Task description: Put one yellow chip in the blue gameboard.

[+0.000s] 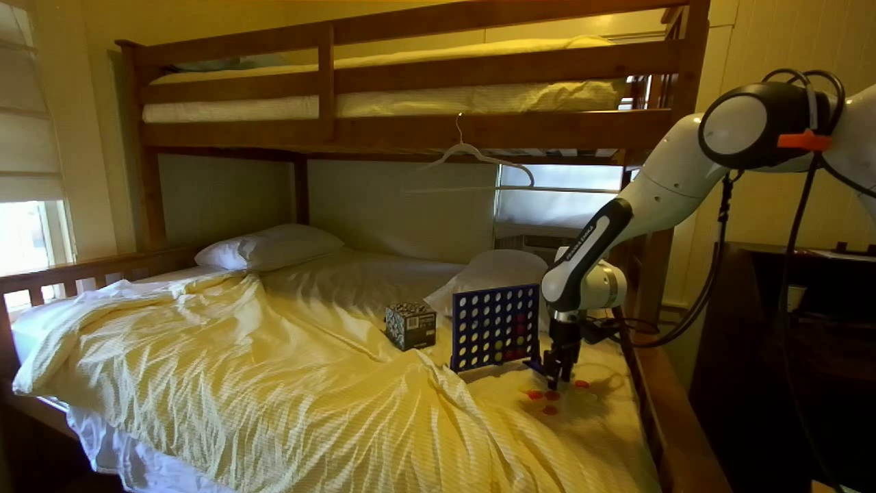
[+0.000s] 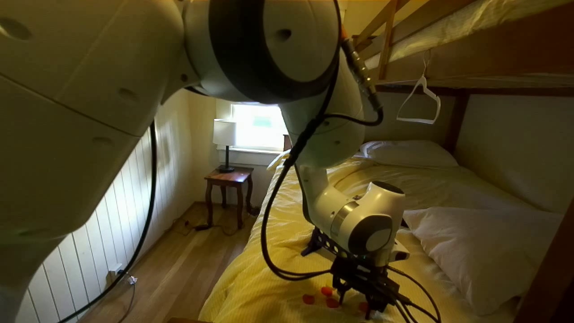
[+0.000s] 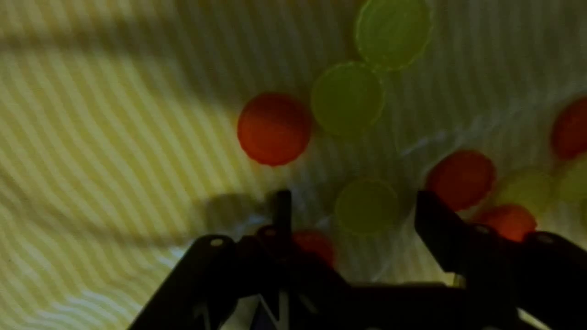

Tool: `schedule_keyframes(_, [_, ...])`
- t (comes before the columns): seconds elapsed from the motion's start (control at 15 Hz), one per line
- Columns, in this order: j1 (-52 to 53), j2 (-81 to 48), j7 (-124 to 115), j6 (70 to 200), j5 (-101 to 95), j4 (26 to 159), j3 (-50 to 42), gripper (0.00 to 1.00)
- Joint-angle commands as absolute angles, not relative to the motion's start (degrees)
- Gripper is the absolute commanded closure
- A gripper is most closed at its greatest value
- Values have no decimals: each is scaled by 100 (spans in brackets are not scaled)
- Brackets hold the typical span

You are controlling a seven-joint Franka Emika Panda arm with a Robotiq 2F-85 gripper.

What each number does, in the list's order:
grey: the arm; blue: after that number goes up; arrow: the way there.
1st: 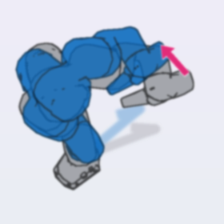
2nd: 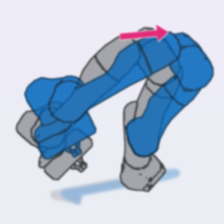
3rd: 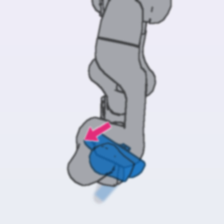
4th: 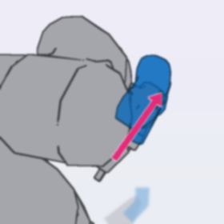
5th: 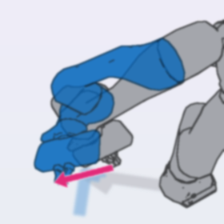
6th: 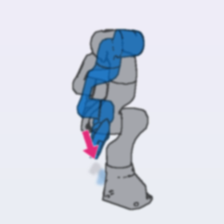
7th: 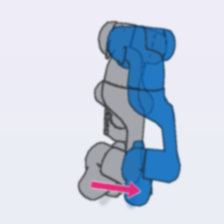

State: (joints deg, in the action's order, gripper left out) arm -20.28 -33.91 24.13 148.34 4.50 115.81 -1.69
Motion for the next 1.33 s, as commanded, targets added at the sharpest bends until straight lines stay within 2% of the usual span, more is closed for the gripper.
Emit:
schedule_keyframes(0.0, [-2078,-3517,2350,14918,547,11447,-92,23])
schedule_keyframes(0.13, [-2074,-3526,2340,14931,549,11447,-86,28])
schedule_keyframes(0.2, [-2071,-3533,2332,14932,543,11444,-86,48])
schedule_keyframes(0.27, [-2071,-3540,2333,14939,540,11441,-84,51])
schedule_keyframes(0.6, [-2075,-3559,2323,14984,534,11429,-84,87])
schedule_keyframes(0.73, [-2077,-3568,2303,14981,543,11404,-84,38])
schedule_keyframes(0.87, [-2077,-3568,2288,14985,545,11398,-81,34])
schedule_keyframes(1.0, [-2075,-3572,2268,15000,544,11397,-79,21])
schedule_keyframes(1.07, [-2074,-3574,2267,15002,542,11396,-76,46])
schedule_keyframes(1.13, [-2073,-3575,2267,15008,540,11395,-75,57])
schedule_keyframes(1.2, [-2072,-3577,2266,15014,537,11395,-75,58])
schedule_keyframes(1.27, [-2072,-3578,2267,15016,536,11393,-75,64])
